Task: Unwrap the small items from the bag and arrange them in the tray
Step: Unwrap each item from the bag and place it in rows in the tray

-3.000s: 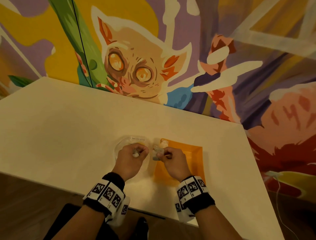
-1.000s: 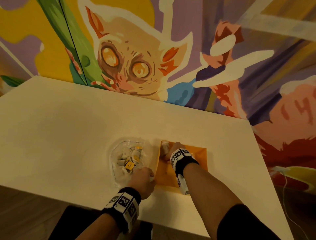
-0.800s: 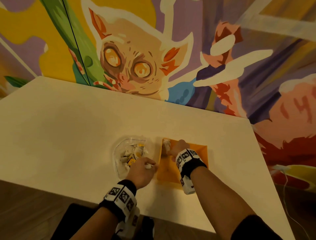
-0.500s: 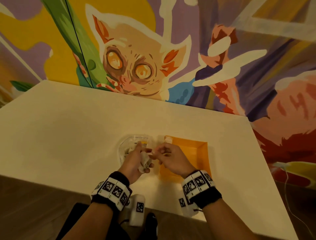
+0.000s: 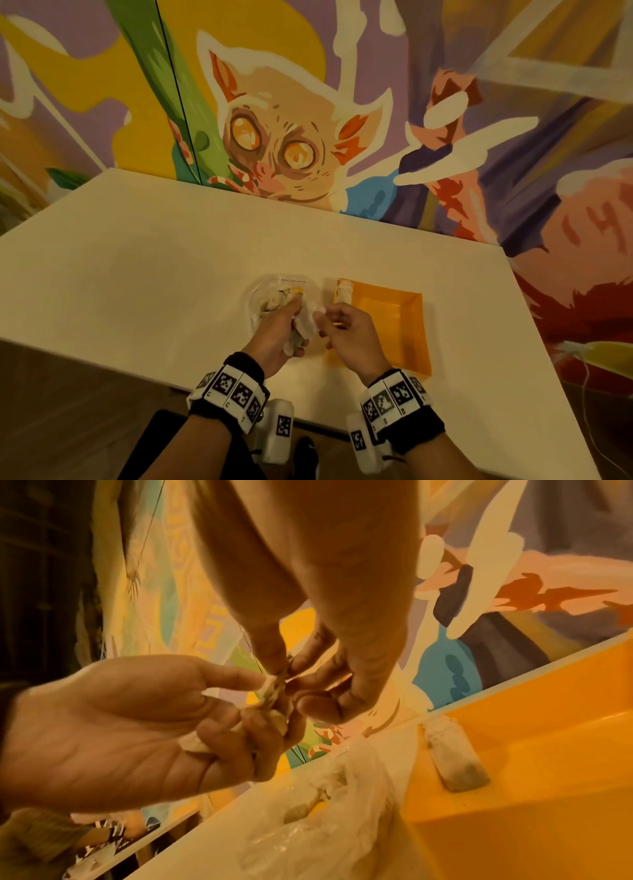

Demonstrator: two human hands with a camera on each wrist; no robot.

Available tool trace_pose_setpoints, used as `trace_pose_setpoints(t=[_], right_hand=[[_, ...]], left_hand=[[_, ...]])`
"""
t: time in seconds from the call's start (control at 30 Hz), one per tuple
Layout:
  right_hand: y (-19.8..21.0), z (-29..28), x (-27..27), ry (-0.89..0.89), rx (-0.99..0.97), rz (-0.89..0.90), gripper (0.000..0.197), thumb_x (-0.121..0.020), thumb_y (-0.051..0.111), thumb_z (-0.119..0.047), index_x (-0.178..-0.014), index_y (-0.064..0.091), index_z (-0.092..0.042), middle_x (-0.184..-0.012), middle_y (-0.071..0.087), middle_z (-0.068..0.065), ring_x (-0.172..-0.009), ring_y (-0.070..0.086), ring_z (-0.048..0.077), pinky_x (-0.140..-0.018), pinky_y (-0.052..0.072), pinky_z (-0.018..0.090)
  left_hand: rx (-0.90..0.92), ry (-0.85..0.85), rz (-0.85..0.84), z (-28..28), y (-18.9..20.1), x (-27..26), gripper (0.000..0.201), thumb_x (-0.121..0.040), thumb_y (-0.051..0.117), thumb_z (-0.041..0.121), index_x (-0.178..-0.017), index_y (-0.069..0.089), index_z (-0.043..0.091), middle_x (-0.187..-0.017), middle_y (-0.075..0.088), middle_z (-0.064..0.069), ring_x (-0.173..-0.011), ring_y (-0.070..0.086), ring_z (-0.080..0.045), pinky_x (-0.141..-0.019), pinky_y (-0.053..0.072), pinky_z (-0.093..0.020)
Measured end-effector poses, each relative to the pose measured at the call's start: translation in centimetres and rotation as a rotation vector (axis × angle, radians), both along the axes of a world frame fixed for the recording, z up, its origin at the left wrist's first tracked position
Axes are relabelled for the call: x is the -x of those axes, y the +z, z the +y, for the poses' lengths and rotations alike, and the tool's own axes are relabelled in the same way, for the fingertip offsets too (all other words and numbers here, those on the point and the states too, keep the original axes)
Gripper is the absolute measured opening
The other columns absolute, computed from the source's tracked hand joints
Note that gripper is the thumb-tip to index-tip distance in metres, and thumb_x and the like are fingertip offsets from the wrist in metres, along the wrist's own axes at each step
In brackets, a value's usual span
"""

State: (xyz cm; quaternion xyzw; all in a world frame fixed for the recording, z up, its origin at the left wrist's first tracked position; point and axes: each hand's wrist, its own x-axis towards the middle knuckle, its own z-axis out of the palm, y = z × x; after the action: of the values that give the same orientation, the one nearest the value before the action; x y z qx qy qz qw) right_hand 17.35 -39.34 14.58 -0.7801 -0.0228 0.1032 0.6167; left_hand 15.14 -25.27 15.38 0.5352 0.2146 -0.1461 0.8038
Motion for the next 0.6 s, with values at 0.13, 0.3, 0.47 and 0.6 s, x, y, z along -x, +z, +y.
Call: trace_pose_setpoints(t=[0.13,0.3,0.47,0.6], right_hand=[[1.1,-0.6,-0.1,-0.088,-0.244,0.087,0.011,-0.088,0.069,-0.012,-0.095,0.064,-0.006,-0.080,0.070,0.016,-0.064,0.066,0.018,-0.061,0.056,0.028],[1.6,-0.7,-0.1,-0.142,-0.402,0.141,0.021,-0.086,0.068,0.001,-0.102,0.055,-0.001,-0.092,0.070,0.021,-0.066,0.070,0.023,-0.066,0.058,0.028],[1.3,-0.6,0.2,-0.186,-0.456,0.130,0.038,-0.081,0.069,0.008,-0.114,0.058,-0.008,-0.105,0.065,0.019,-0.085,0.072,0.029,-0.074,0.059,0.033],[0.8,-0.5,0.5,-0.112,-0.386,0.124,0.029,-0.082,0.067,0.008,-0.108,0.064,-0.006,-0.106,0.065,0.017,-0.081,0.071,0.021,-0.074,0.059,0.032]], left_hand=[[-0.036,-0.031,-0.063,0.3,-0.1,0.2,0.017,-0.096,0.058,0.022,-0.104,0.065,0.009,-0.079,0.058,-0.005,-0.055,0.045,-0.014,-0.049,0.030,-0.026],[-0.106,-0.033,-0.136,0.4,-0.4,0.1,0.027,-0.088,0.070,0.014,-0.110,0.063,0.001,-0.084,0.056,-0.009,-0.056,0.044,-0.012,-0.048,0.032,-0.023],[-0.150,-0.010,-0.219,0.4,0.3,0.0,0.008,-0.090,0.067,0.010,-0.094,0.066,0.004,-0.074,0.053,-0.007,-0.054,0.042,-0.013,-0.047,0.032,-0.024],[-0.330,0.055,-0.299,0.5,0.8,-0.4,0.011,-0.093,0.062,0.009,-0.094,0.070,0.002,-0.060,0.052,0.004,-0.048,0.042,-0.009,-0.045,0.033,-0.022]])
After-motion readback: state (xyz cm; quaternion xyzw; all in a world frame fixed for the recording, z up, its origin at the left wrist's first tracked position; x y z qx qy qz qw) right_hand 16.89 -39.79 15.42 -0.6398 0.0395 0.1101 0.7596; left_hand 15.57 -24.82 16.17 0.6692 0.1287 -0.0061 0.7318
